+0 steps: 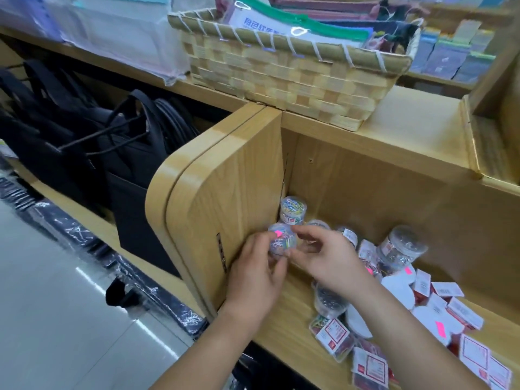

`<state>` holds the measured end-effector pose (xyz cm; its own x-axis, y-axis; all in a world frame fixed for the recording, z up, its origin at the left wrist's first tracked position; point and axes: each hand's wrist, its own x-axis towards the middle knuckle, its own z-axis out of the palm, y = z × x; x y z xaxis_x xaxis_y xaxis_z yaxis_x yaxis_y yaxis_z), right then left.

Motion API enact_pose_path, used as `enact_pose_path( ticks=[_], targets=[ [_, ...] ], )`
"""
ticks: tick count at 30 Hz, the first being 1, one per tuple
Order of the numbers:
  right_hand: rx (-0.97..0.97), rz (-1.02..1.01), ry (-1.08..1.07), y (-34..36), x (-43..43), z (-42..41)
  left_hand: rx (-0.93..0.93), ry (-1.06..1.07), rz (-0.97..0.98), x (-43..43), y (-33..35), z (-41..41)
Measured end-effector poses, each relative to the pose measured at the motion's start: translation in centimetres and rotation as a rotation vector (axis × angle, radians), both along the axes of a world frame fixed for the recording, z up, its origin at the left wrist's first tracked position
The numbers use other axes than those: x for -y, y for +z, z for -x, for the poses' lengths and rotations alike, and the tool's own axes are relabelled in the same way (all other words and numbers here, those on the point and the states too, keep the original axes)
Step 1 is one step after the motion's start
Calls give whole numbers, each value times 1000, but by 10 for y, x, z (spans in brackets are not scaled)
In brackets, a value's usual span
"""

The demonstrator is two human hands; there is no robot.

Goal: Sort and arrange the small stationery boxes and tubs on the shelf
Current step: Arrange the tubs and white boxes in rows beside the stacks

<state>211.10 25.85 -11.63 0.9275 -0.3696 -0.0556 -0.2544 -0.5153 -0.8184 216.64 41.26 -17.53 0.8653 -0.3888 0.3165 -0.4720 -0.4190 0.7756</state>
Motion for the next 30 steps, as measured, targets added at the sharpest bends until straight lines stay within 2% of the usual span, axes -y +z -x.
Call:
enact_pose_path(
  ticks=[2, 6, 9, 17, 23, 26, 30],
  targets=[
    [45, -175, -49, 0, -6, -14, 12, -6, -6, 7, 1, -2],
    [14, -36, -161, -19, -6, -38, -142, -58, 11, 3, -11, 1],
    [-9, -42, -233, -28, -5, -47, -211, -47, 0, -11, -23, 5],
    [-119, -81, -198, -32, 1, -53, -219, -112, -53, -25, -38, 14],
    [-125, -96, -149, -19, 3, -49, -214, -138, -84, -18, -35, 16],
    [-50, -77, -209, 4, 16, -25, -244, -187, -57, -16, -34, 21],
    [107, -171, -315, 24, 29, 34, -272, -292, 0, -5, -30, 37]
  ],
)
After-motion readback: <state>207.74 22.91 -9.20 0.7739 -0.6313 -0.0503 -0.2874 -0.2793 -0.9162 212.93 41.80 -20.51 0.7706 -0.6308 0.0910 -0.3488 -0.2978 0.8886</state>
